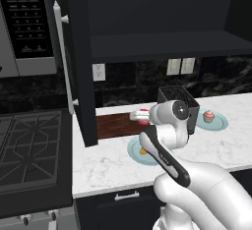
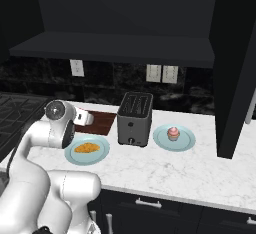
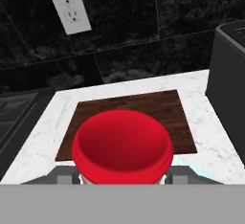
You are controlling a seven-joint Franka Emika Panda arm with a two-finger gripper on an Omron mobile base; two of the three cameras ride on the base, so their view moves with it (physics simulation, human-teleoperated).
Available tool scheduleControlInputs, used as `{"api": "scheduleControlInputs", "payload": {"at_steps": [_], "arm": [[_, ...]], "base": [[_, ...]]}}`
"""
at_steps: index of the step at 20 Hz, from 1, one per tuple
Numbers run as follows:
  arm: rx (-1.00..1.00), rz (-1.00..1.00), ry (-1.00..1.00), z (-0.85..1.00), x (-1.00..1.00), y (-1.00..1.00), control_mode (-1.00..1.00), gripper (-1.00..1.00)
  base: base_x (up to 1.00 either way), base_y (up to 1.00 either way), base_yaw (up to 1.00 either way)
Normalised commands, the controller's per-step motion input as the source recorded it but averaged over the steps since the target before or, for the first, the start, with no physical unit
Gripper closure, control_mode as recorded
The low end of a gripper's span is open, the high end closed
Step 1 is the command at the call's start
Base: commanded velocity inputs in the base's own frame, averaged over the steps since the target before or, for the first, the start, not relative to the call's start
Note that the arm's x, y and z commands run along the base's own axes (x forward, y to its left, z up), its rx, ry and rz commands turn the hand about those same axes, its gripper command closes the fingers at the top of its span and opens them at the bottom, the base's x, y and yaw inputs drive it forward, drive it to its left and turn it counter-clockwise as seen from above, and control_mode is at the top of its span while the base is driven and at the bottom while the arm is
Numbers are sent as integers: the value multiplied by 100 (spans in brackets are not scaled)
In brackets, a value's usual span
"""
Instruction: From the different types of pastries on the counter, select a croissant and place it on the cutting board. Then retrieve a jar of jam from the cabinet and place it alongside the croissant on the cutting board.
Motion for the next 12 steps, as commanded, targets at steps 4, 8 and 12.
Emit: {"api": "scheduleControlInputs", "payload": {"at_steps": [4, 8, 12], "arm": [[-11, 0, -16, -54, 8, 0, -100, 100], [-13, 0, -21, -86, 15, 0, -100, 100], [-4, 1, -11, -100, 19, 0, -100, 100]], "base": [[0, 0, 0], [0, 0, 0], [0, 0, 0]]}}
